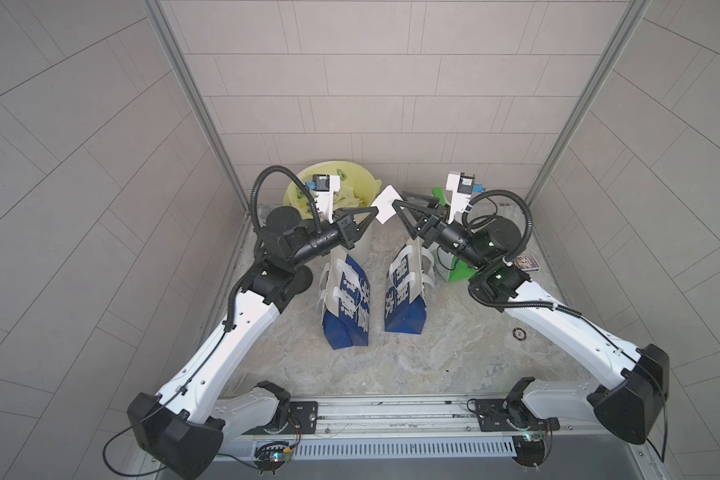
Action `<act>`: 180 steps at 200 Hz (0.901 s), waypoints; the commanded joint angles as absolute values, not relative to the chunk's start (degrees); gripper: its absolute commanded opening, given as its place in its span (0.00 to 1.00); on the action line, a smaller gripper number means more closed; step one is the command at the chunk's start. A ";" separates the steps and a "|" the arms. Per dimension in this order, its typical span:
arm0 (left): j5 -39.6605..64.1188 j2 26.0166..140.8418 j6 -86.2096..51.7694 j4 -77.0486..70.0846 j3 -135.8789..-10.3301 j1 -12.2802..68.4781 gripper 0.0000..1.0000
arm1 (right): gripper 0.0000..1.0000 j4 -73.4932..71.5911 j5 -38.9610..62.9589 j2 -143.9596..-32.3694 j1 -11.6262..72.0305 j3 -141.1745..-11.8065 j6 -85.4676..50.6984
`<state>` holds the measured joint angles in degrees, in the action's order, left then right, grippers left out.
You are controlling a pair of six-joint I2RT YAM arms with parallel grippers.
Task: Shred takeout receipts and throw away
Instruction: Place the takeout receipt in the trash bin.
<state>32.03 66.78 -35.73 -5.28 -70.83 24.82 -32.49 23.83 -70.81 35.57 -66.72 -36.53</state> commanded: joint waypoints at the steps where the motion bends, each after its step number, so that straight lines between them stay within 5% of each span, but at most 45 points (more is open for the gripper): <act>1: 14.98 69.37 -31.54 9.37 -76.31 24.70 0.00 | 0.61 -20.97 12.99 -64.09 35.54 -65.11 -24.96; 45: -7.40 82.98 -27.18 31.60 -92.80 24.15 0.00 | 0.55 -3.10 -3.98 -56.75 35.43 -62.82 -17.32; 98: -18.68 95.07 -21.60 35.25 -103.63 23.14 0.00 | 0.54 1.85 -5.93 -51.92 35.37 -61.07 -17.31; 116: -17.03 97.46 -20.83 35.16 -104.99 22.18 0.38 | 0.54 5.08 -7.07 -51.54 35.06 -61.66 -17.58; 135: -15.09 98.68 -19.60 35.26 -106.55 21.62 0.60 | 0.53 11.65 -7.29 -52.10 33.12 -63.63 -17.07; 152: -13.44 98.14 -17.88 34.19 -107.22 21.62 0.71 | 0.53 17.86 -5.22 -53.03 29.34 -65.95 -16.98; 180: -8.93 96.14 -14.82 33.75 -109.47 21.62 0.75 | 0.53 23.55 -0.24 -55.14 22.44 -68.34 -18.83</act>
<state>-12.25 99.18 -18.70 34.35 -105.89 21.65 15.57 -3.90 -54.11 26.61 -65.87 -18.06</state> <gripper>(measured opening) 0.742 0.533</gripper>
